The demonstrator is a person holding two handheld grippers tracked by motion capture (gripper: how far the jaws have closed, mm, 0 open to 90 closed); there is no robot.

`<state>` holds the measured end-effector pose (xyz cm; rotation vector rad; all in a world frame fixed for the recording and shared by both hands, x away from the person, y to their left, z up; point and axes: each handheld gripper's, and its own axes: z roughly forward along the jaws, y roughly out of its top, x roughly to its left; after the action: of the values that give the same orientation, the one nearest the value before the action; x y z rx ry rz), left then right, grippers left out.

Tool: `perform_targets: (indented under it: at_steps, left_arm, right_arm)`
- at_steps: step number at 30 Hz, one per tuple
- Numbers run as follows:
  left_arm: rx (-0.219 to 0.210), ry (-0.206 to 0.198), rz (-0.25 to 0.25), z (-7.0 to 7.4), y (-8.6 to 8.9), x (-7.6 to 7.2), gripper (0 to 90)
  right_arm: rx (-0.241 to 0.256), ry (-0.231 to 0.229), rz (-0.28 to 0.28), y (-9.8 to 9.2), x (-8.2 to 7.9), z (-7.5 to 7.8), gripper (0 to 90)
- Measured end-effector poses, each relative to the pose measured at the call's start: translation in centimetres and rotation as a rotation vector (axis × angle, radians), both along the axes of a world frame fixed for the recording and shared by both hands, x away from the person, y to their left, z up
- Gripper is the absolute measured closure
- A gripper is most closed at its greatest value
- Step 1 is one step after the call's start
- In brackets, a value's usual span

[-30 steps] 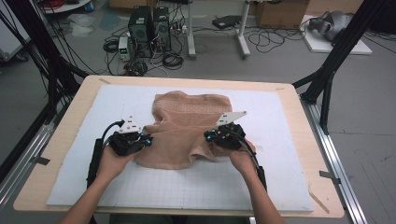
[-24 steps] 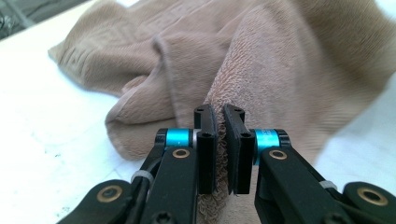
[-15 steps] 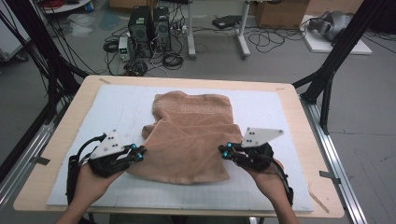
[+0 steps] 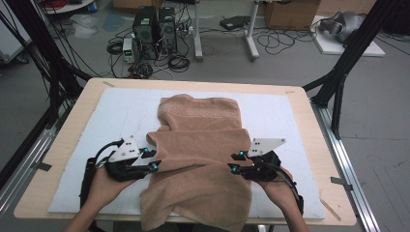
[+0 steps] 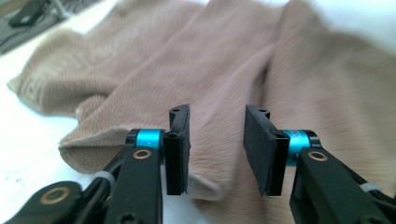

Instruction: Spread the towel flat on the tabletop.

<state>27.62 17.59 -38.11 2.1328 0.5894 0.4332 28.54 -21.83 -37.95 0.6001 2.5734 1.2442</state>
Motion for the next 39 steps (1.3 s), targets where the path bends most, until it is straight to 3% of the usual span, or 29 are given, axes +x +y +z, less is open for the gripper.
perform_targets:
  at_steps: [5,8,9,11,12,18,22,25,30,35,37,39]
  left_arm:
    - [0.062,0.040,-0.010,-2.5,-1.5,1.9,57.8]
    - [0.130,0.107,-0.009,-4.3,-2.0,3.0,59.3]
    - [0.125,0.150,-0.016,-5.0,-2.0,3.4,63.2]
    - [0.063,0.175,-0.022,-5.5,-1.6,3.5,73.6]
    - [0.054,0.184,-0.029,-5.5,-1.5,3.5,77.1]
    - [0.048,0.136,-0.020,-4.5,-1.1,2.1,84.0]
    - [0.006,0.097,-0.026,-3.1,0.0,0.2,84.5]
    - [-0.016,0.075,-0.033,-1.9,1.0,-1.2,84.5]
    - [-0.028,0.038,-0.048,0.1,2.2,-3.5,84.5]
    - [-0.028,-0.003,-0.070,2.1,2.9,-5.3,84.3]
    - [-0.041,-0.011,-0.068,2.6,3.2,-5.5,81.0]
    - [-0.060,-0.009,-0.056,2.7,3.4,-5.2,70.3]
  right_arm:
    - [-0.021,0.066,-0.021,-0.1,1.7,-3.3,58.7]
    - [-0.045,0.105,-0.033,0.0,2.5,-5.0,60.5]
    - [-0.051,0.122,-0.029,0.1,2.6,-5.5,63.8]
    - [-0.022,0.128,-0.031,0.2,2.6,-6.2,70.2]
    - [-0.010,0.134,-0.033,0.1,2.5,-6.2,74.7]
    - [-0.007,0.135,-0.009,0.2,1.8,-5.5,82.3]
    - [0.014,0.098,0.028,0.3,0.5,-4.2,82.4]
    - [0.044,0.075,0.057,0.4,-0.9,-2.9,82.4]
    - [0.042,0.006,0.112,1.0,-4.1,-0.7,82.9]
    - [0.073,-0.010,0.159,1.2,-6.6,0.9,82.7]
    - [0.099,-0.020,0.171,1.2,-7.0,1.5,76.0]
    - [0.130,-0.017,0.165,1.1,-7.0,1.9,72.6]
